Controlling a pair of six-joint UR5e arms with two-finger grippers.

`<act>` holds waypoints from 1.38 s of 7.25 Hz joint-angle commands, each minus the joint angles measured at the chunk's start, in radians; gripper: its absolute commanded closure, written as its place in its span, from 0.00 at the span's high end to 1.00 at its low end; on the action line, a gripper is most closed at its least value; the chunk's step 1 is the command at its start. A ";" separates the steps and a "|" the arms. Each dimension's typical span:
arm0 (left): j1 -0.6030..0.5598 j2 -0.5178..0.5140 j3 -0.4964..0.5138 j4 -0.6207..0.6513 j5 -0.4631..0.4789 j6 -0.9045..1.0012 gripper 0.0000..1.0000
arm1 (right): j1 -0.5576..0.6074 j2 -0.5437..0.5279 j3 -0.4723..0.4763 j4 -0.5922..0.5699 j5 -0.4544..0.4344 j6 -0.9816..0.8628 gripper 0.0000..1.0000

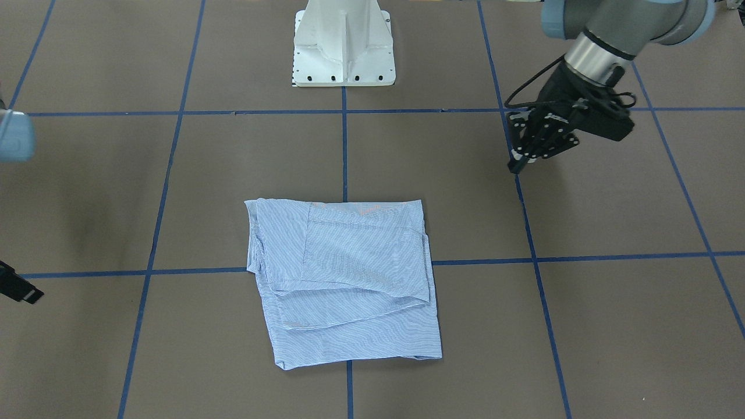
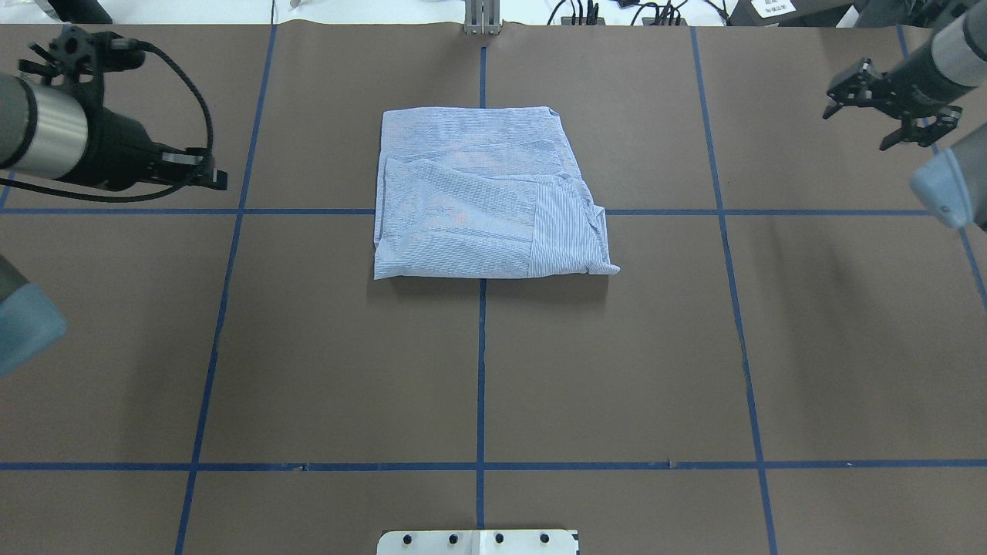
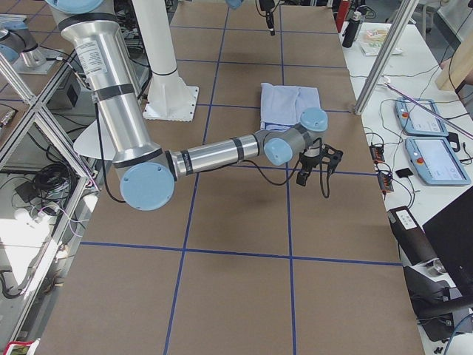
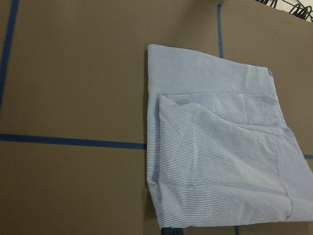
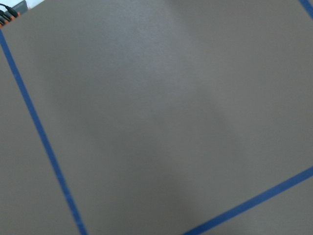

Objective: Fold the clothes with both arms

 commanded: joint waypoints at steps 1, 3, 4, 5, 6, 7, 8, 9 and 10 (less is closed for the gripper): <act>-0.154 0.106 0.003 0.005 -0.079 0.313 0.04 | 0.102 -0.167 0.048 -0.001 0.049 -0.366 1.00; -0.234 0.188 0.014 0.008 -0.083 0.502 0.65 | 0.197 -0.217 0.049 -0.090 0.049 -0.699 1.00; -0.283 0.191 0.040 0.043 -0.086 0.604 0.84 | 0.246 -0.218 0.049 -0.177 0.049 -0.877 1.00; -0.335 0.190 0.055 0.107 -0.093 0.699 1.00 | 0.281 -0.215 0.049 -0.261 0.048 -1.008 1.00; -0.393 0.190 0.078 0.138 -0.099 0.786 1.00 | 0.304 -0.217 0.049 -0.299 0.048 -1.071 1.00; -0.450 0.190 0.139 0.138 -0.144 0.857 1.00 | 0.315 -0.226 0.049 -0.302 0.048 -1.084 1.00; -0.523 0.187 0.223 0.136 -0.199 0.946 1.00 | 0.320 -0.232 0.051 -0.302 0.048 -1.084 1.00; -0.542 0.187 0.304 0.130 -0.230 0.986 1.00 | 0.323 -0.234 0.051 -0.300 0.048 -1.084 1.00; -0.544 0.190 0.332 0.139 -0.235 0.980 1.00 | 0.323 -0.235 0.049 -0.299 0.049 -1.083 1.00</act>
